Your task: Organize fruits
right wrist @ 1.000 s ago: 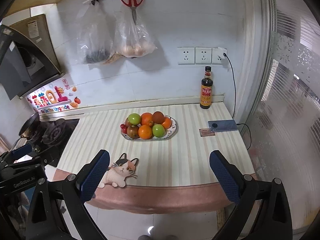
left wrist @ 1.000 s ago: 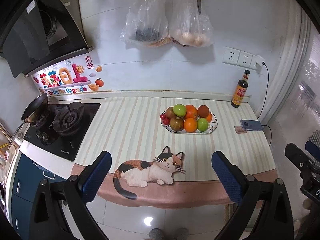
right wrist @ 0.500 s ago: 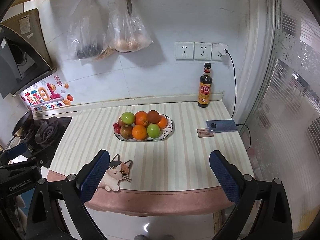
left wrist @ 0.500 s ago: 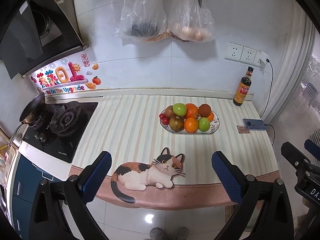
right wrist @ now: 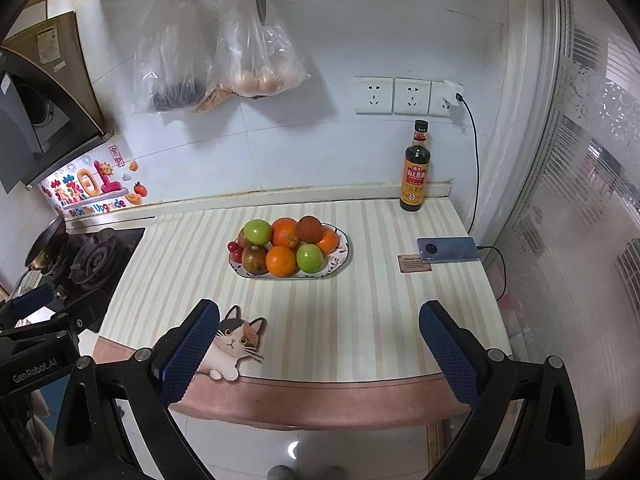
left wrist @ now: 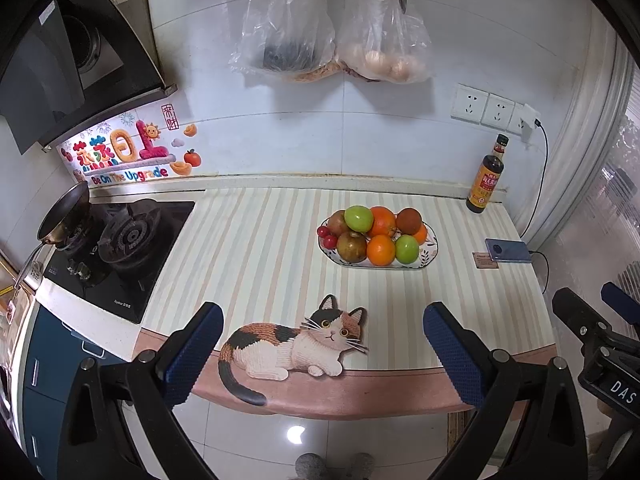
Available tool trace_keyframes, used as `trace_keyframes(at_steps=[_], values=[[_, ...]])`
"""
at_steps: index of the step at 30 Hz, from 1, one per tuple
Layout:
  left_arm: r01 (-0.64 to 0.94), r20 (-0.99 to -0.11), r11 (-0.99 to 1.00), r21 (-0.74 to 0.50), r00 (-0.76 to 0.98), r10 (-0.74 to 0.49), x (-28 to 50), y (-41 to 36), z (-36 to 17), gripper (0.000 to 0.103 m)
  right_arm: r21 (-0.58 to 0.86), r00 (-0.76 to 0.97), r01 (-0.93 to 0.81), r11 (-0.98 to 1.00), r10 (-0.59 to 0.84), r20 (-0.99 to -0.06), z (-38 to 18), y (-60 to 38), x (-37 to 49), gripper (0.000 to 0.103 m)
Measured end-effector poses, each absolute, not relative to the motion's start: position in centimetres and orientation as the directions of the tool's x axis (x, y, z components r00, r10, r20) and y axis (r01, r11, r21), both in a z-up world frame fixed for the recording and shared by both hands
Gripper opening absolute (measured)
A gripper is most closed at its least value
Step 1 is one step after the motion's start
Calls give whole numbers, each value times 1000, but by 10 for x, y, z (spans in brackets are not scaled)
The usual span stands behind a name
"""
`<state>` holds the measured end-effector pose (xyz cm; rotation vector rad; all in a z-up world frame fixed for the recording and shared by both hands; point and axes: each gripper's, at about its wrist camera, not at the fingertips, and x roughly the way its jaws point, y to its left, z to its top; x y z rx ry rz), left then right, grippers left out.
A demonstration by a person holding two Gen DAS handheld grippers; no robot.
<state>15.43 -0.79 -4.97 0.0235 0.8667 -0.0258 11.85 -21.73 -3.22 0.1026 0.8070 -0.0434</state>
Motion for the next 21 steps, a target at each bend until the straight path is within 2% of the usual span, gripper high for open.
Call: trace_keyframes(at_steps=[21], values=[[25,-765,1000,7,644,-11,153,-7,-50,103,68,680,65,996,6,-733,-33,-213,122,102]])
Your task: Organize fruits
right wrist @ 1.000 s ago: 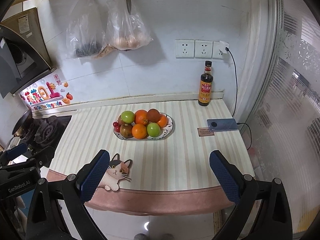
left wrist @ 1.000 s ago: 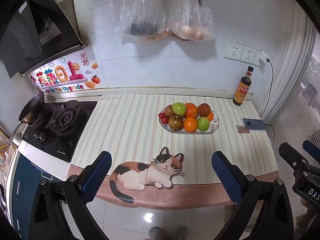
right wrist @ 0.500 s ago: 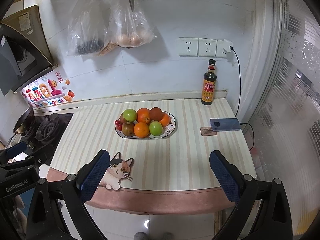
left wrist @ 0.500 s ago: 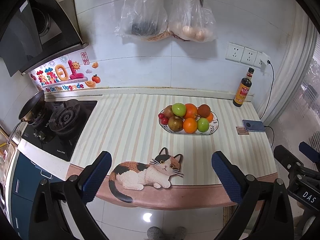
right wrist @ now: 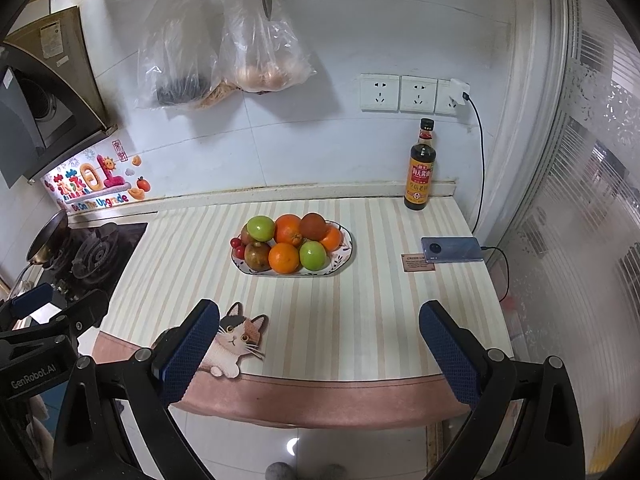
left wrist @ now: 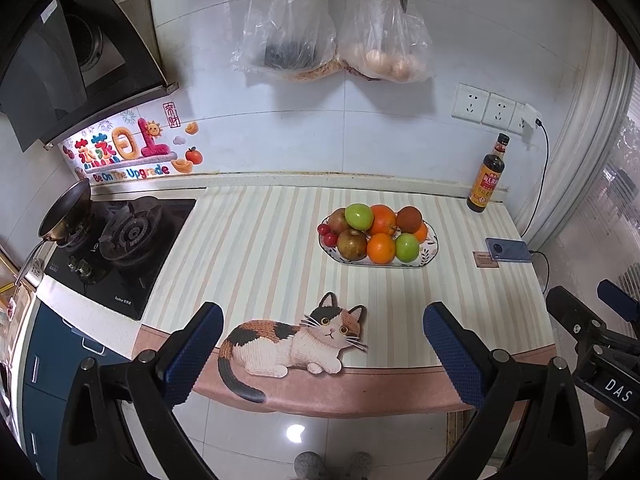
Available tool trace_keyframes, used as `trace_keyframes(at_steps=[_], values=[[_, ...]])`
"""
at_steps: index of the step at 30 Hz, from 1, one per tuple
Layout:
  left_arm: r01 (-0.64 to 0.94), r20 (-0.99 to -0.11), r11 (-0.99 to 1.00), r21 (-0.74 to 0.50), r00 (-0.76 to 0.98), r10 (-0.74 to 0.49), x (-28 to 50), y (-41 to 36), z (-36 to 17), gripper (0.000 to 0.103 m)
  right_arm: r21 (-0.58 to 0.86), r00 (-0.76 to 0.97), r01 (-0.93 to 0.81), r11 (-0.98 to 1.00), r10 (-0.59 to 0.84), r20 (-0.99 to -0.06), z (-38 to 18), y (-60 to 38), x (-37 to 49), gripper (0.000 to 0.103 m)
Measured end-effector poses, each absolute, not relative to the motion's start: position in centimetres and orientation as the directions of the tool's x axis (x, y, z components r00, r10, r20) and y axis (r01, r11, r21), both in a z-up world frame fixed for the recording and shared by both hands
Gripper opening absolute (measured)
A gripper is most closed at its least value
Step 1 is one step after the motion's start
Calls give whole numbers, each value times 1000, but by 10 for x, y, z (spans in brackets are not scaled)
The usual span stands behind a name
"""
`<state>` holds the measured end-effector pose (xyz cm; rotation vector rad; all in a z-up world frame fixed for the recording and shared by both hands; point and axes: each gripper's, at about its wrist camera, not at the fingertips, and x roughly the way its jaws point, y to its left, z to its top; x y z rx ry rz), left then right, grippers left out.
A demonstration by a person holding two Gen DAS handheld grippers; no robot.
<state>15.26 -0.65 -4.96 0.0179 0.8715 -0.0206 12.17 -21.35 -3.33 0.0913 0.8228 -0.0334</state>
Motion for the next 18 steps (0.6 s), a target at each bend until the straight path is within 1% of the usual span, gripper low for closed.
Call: trace_keyframes(at_steps=[18], values=[[24,-764,1000,11,645,-7,147,-4,-50,103,64,682,60,996,6,-732,-31,-213,122,102]])
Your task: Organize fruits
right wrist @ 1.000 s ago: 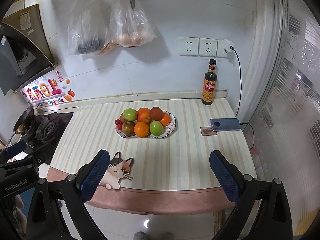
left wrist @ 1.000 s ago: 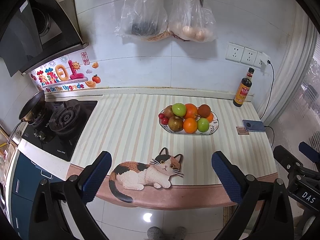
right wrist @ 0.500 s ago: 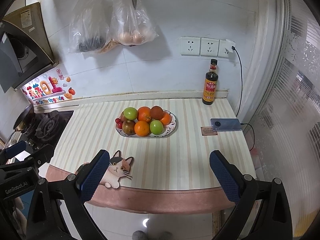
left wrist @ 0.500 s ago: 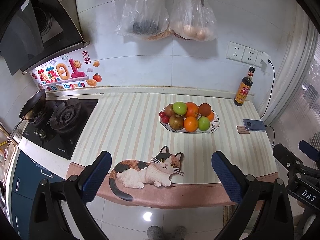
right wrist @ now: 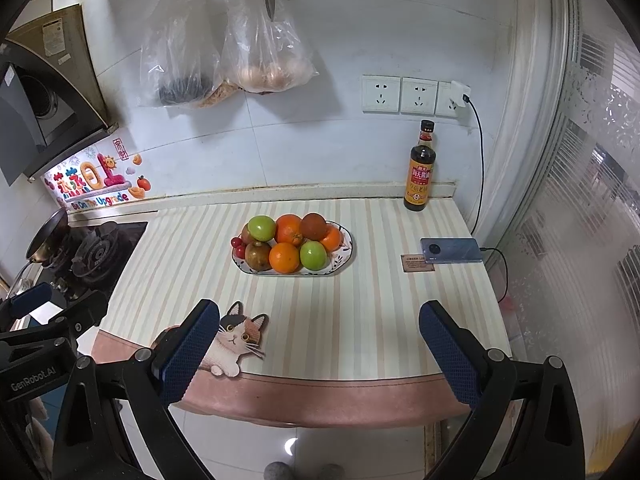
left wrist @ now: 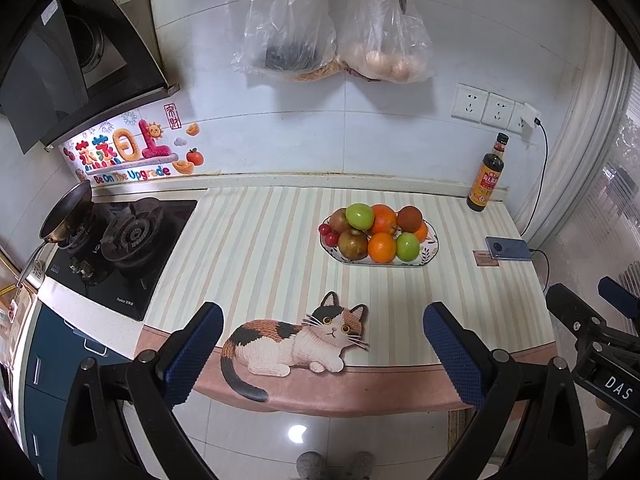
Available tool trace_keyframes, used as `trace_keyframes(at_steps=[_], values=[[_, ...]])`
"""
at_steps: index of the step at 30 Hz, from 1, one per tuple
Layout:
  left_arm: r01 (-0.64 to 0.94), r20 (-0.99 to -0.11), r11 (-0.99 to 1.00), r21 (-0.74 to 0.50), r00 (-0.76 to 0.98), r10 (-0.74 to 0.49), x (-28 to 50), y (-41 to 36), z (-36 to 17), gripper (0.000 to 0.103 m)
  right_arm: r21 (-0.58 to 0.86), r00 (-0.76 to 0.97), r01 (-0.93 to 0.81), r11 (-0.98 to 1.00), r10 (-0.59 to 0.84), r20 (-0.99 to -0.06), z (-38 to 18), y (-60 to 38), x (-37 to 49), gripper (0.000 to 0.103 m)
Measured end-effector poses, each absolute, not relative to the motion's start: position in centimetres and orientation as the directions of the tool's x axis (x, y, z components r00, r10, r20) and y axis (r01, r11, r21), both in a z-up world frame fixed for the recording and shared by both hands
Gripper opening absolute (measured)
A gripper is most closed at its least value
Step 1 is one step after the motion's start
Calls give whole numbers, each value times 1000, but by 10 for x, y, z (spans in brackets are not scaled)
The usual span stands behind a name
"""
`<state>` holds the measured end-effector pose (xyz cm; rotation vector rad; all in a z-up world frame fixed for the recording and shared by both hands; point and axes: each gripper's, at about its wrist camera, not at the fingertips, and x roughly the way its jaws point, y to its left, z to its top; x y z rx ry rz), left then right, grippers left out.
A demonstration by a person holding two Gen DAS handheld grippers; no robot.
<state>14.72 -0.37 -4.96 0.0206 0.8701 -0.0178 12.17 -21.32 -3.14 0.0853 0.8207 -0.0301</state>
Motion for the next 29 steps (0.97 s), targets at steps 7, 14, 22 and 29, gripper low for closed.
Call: trace_keyframes(at_steps=[7,14,22,29], values=[[23,-765,1000,9,644,-8,146,-4,-49,103,59,678,64,996,0,-735,-32,-214,120,102],[24,-766,1000,8,643,-10,144,-3,-49,103,55,678,63,996,-2,-735,-32,-213,120,102],[24,-766,1000,7,643,-10,145,-3,-49,103,53,677,57,997,0,-736,-31,-211,121,102],[23,-757,1000,8,653,-9,145,-1,-47,103,55,676,57,997,2,-737,-31,-210,121,102]])
